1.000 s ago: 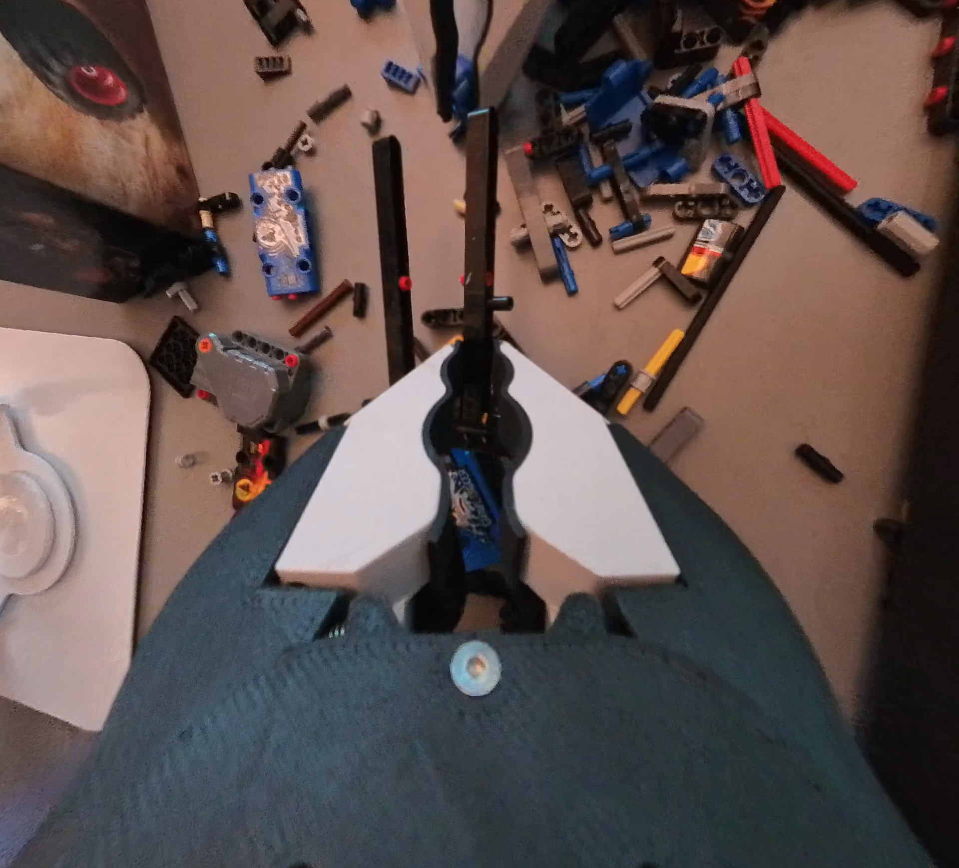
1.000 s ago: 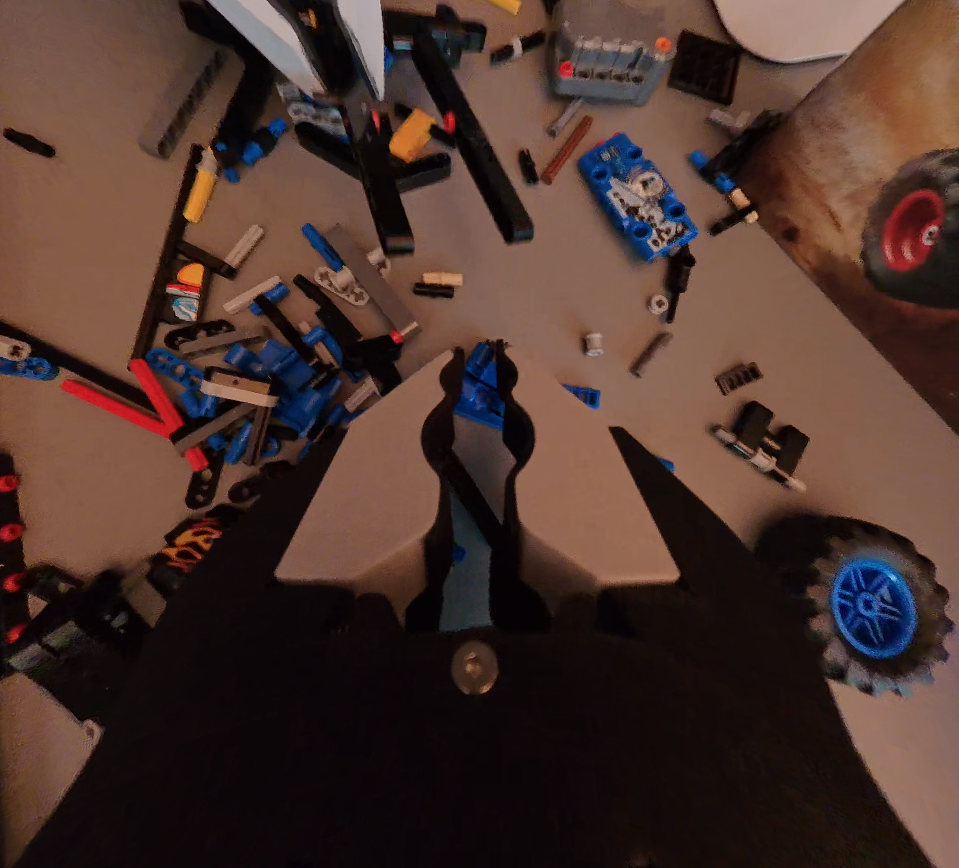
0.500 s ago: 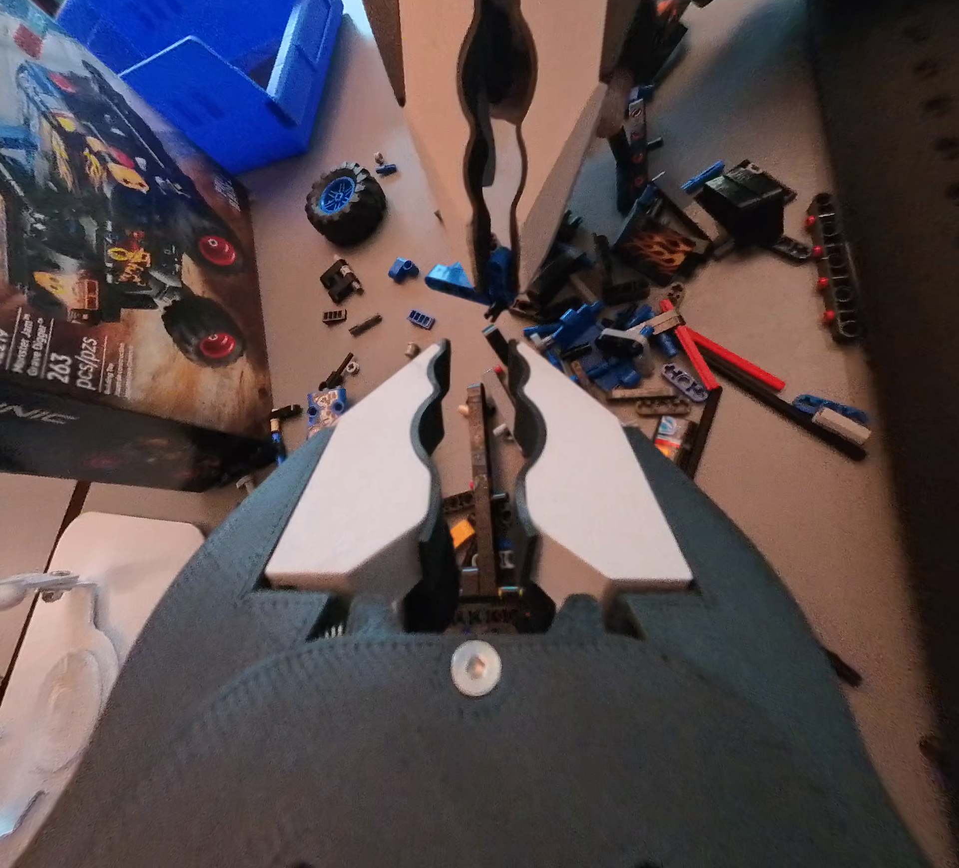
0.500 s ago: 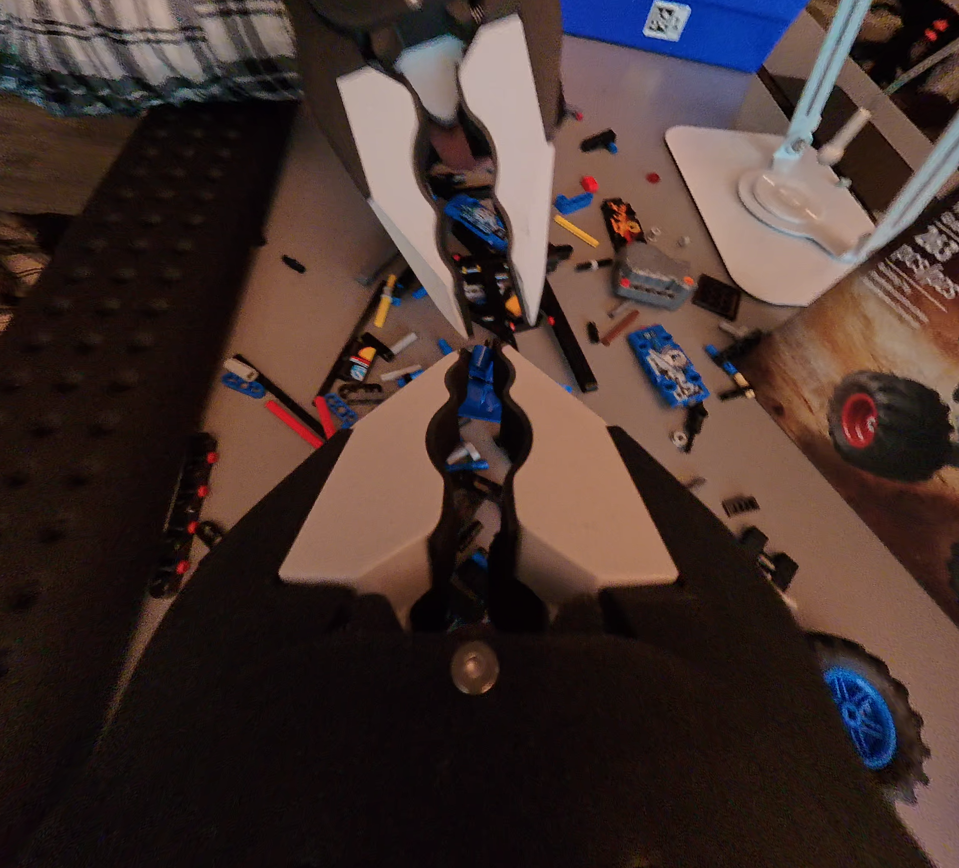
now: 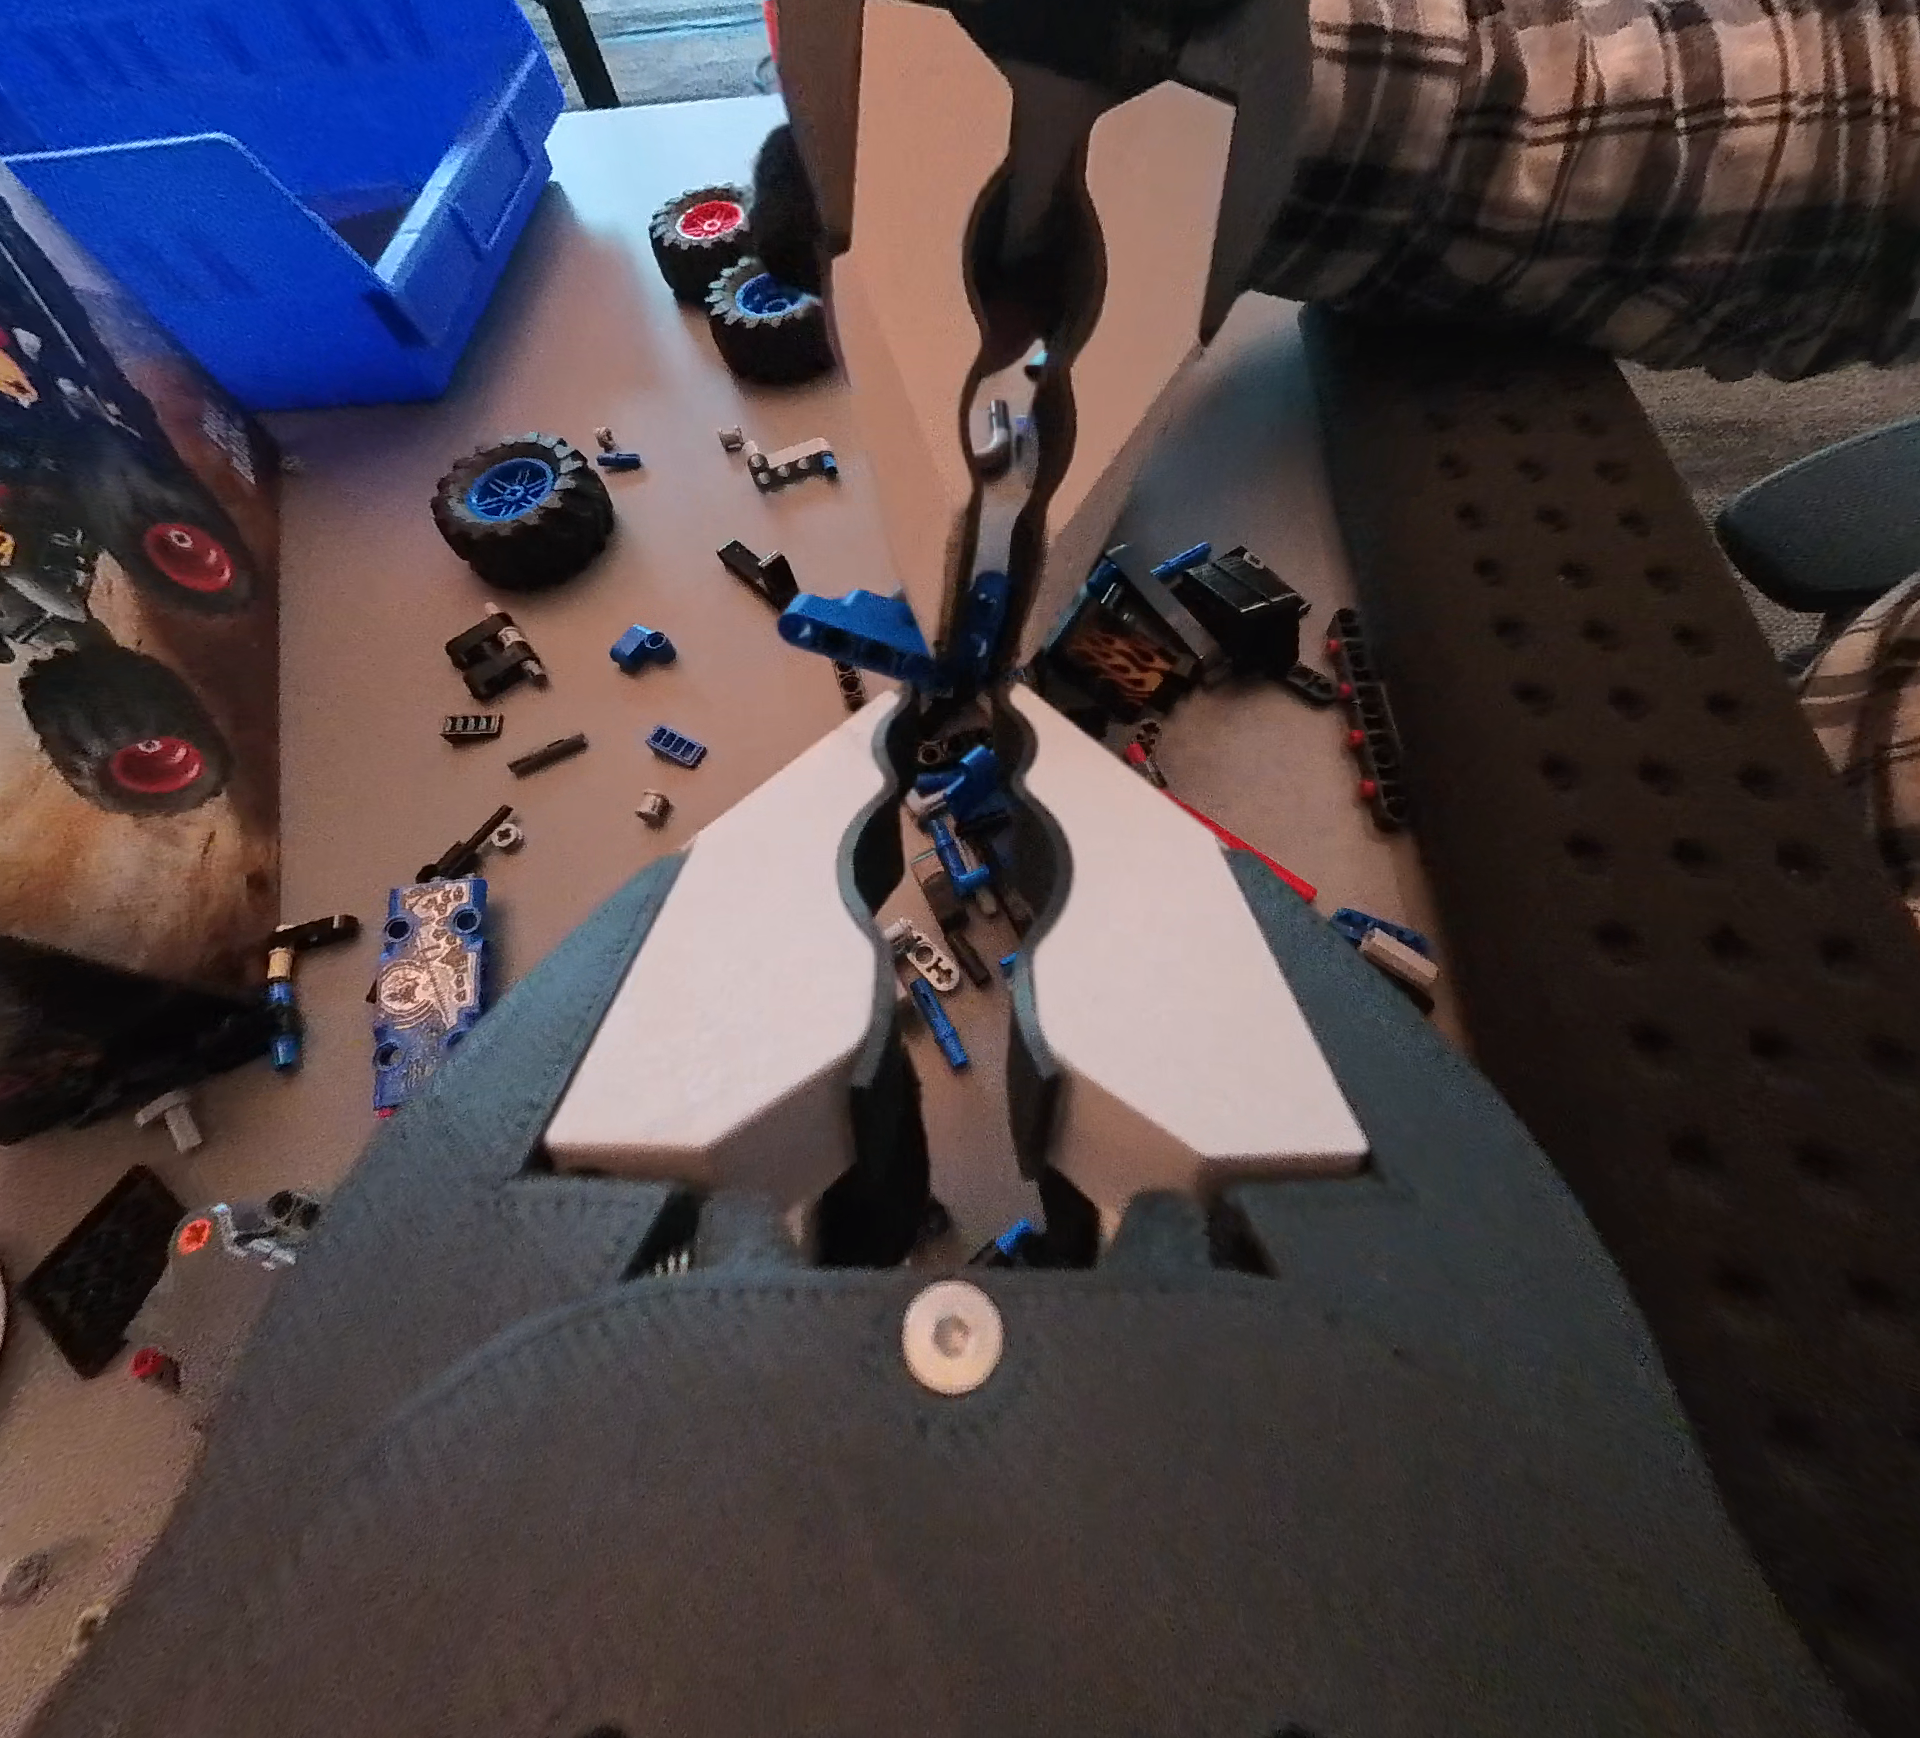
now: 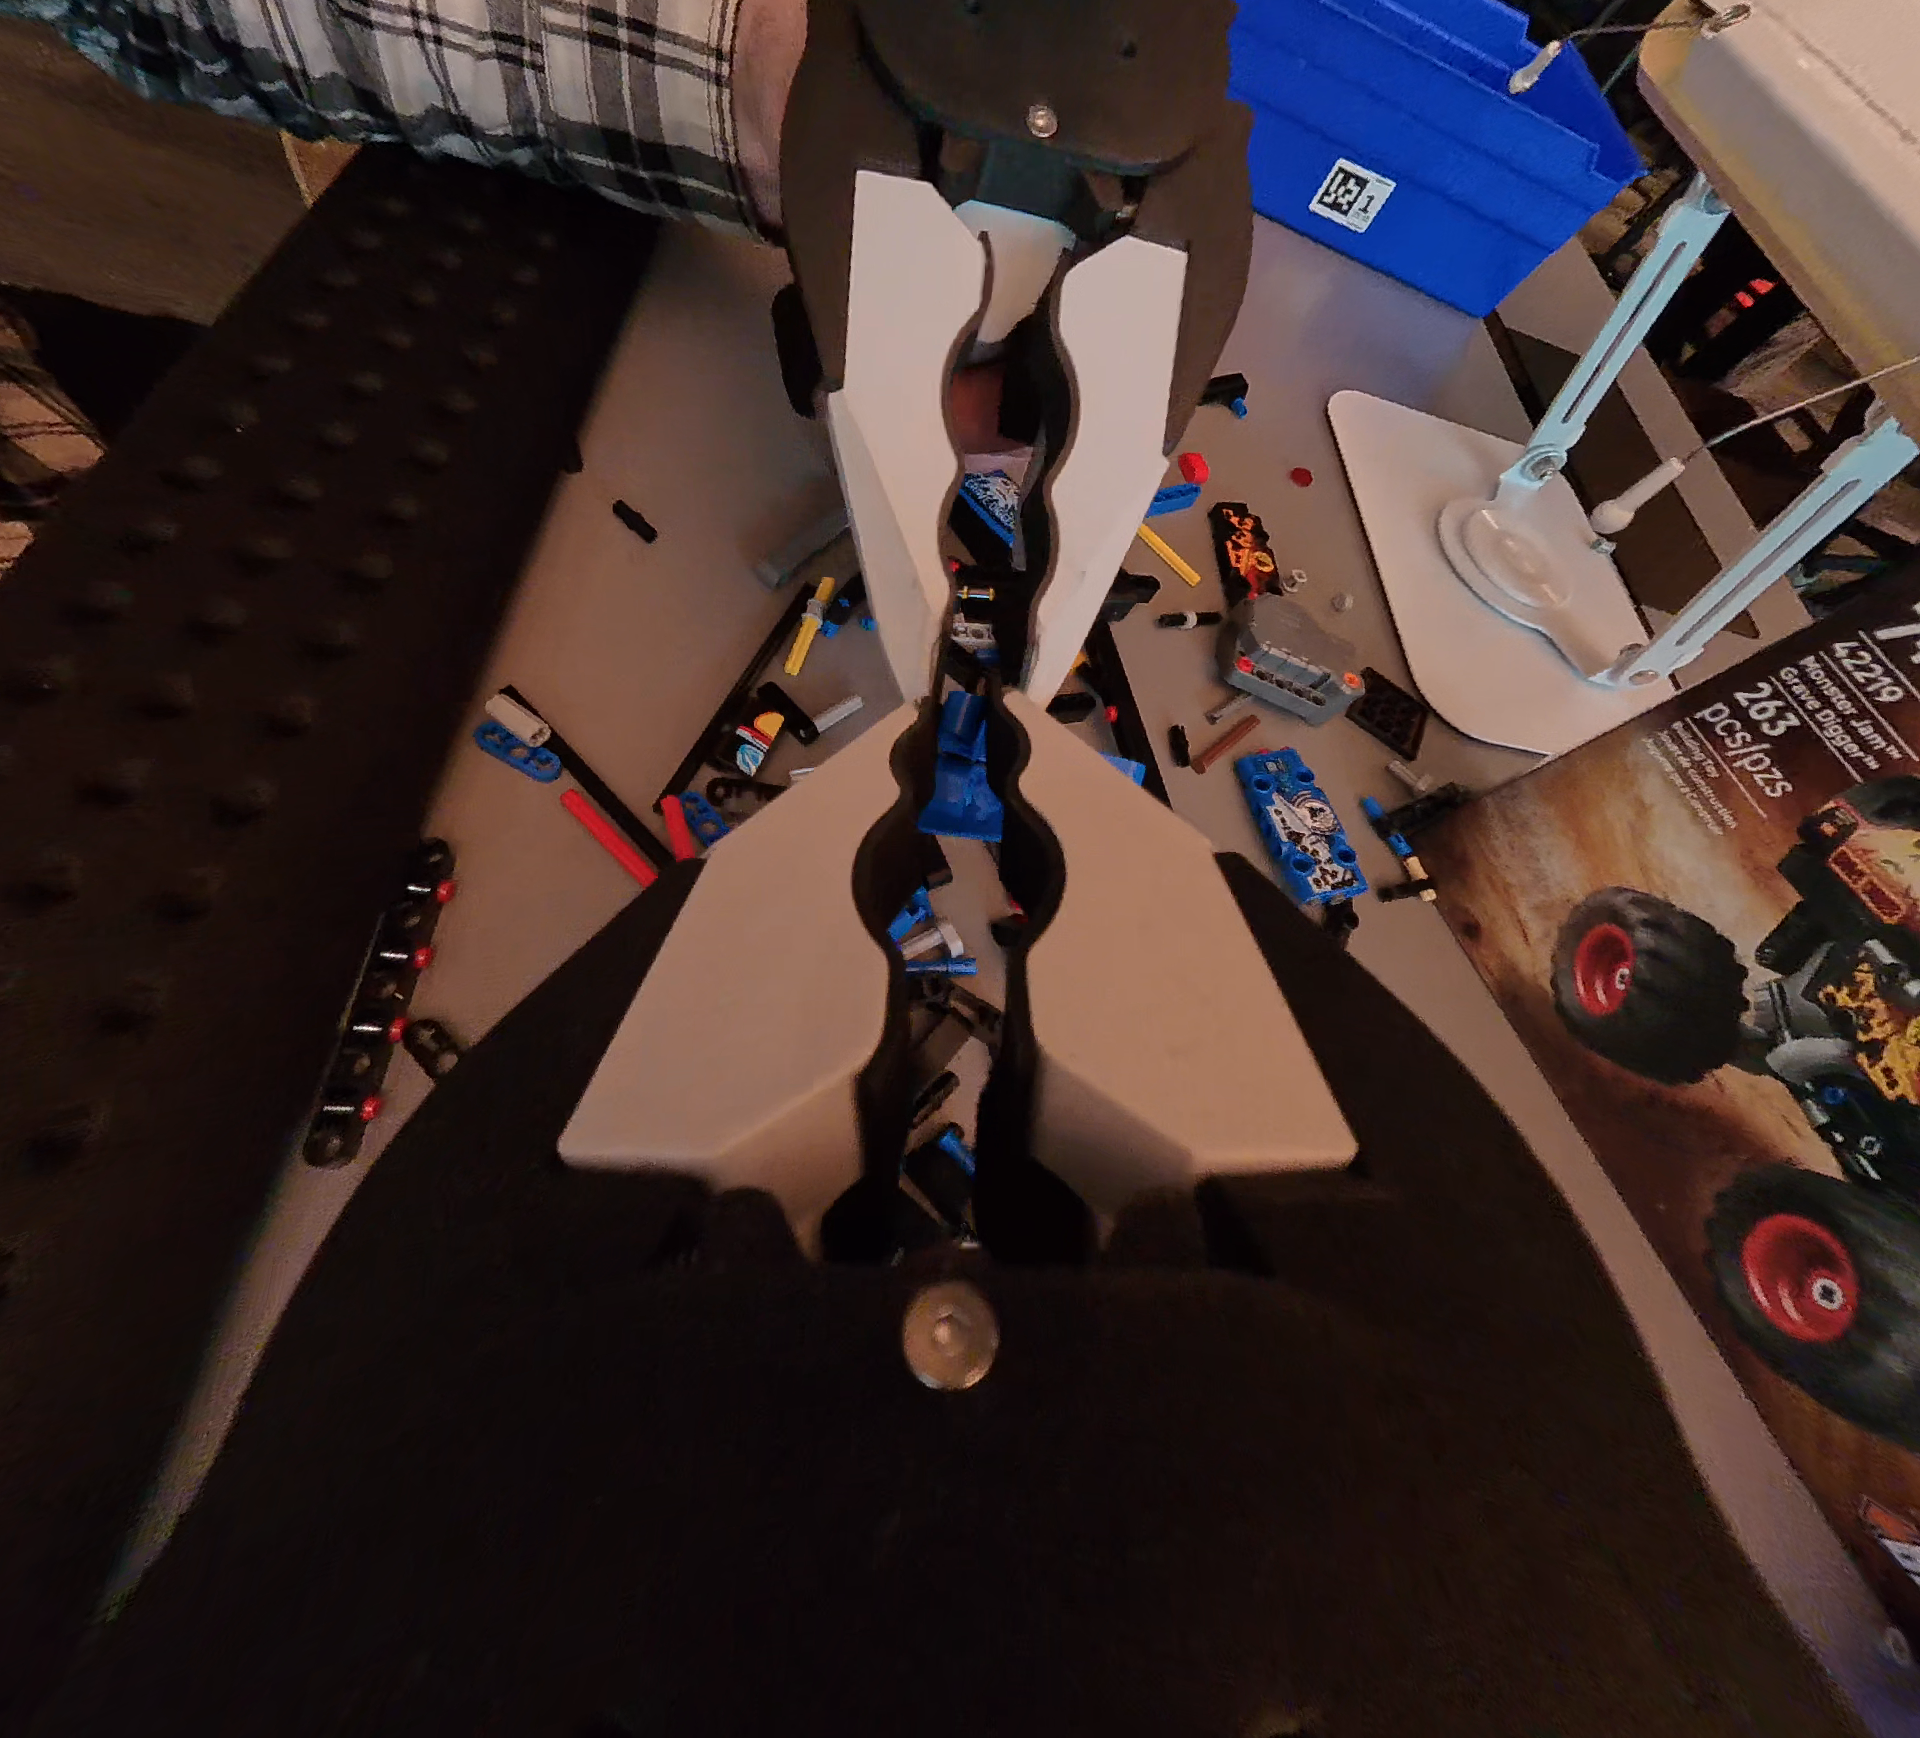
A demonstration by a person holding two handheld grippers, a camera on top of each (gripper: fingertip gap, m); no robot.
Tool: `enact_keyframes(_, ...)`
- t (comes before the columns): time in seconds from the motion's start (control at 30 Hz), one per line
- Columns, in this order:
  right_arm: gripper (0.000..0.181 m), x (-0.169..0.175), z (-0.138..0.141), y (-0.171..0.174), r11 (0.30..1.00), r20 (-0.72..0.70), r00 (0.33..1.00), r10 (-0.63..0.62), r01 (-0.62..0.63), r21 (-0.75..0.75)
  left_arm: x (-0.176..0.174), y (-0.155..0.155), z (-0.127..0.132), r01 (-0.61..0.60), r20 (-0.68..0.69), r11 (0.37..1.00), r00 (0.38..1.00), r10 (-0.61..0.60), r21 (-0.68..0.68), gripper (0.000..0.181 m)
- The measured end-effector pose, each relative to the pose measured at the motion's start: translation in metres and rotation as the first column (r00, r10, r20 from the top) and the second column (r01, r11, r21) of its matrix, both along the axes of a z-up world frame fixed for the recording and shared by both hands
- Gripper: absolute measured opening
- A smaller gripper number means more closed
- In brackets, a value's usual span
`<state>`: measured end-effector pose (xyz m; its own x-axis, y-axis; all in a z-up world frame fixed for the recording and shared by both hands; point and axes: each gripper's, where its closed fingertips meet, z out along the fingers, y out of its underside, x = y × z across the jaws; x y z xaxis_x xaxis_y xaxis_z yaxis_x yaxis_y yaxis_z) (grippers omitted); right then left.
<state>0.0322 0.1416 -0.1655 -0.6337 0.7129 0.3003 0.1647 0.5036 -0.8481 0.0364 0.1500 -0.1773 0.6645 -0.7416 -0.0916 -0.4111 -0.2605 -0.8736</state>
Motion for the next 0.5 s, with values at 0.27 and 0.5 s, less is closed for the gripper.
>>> enact_keyframes(0.27, 0.005, 0.002, 0.009, 0.001, 0.999, -0.049, 0.998, -0.027, 0.028, 0.032, 0.001, -0.001, 0.01, 0.008, 0.085, 1.0, 0.996, -0.009, 0.006, 0.0)
enact_keyframes(0.5, 0.006, 0.0, 0.012, 0.003, 0.996, -0.074, 0.995, -0.06, 0.065, 0.063, 0.0, 0.0, 0.013, 0.0, 0.143, 1.0, 0.99, 0.002, -0.016, 0.001)
